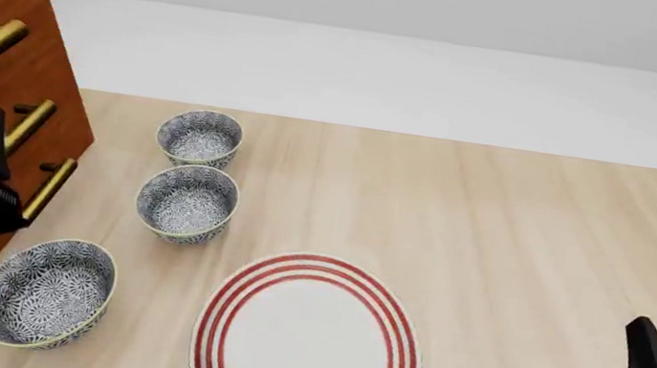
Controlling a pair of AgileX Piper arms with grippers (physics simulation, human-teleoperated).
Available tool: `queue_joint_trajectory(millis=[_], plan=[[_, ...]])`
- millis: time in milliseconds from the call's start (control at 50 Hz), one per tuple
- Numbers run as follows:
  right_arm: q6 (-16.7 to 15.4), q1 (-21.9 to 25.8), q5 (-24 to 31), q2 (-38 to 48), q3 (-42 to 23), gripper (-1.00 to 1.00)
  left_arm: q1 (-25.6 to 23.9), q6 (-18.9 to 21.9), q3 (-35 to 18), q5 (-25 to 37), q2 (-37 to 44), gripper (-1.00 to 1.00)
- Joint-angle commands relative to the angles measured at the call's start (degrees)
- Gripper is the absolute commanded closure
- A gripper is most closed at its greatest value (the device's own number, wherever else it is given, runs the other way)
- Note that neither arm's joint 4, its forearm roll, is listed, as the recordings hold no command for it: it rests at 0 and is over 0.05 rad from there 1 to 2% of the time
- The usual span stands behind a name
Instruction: Open the top drawer of the cabinet.
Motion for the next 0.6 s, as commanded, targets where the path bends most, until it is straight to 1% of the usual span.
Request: queue_joint_trajectory(millis=[20,80,100,140,600], plan=[[0.0,0.0,0.0,0.0,0.0,-1.00,1.3,1.1,-1.8,-0.6,3.0,-1.00],[0.0,0.0,0.0,0.0,0.0,-1.00,1.5,1.2,-2.0,-0.7,3.3,-1.00],[0.0,0.0,0.0,0.0,0.0,-1.00,2.0,0.4,-2.4,-0.4,3.4,-1.00],[0.0,0.0,0.0,0.0,0.0,-1.00,2.1,1.0,-2.5,-0.7,3.7,-1.00],[0.0,0.0,0.0,0.0,0.0,-1.00,4.2,1.5,-5.6,-0.9,9.0,-1.00]])
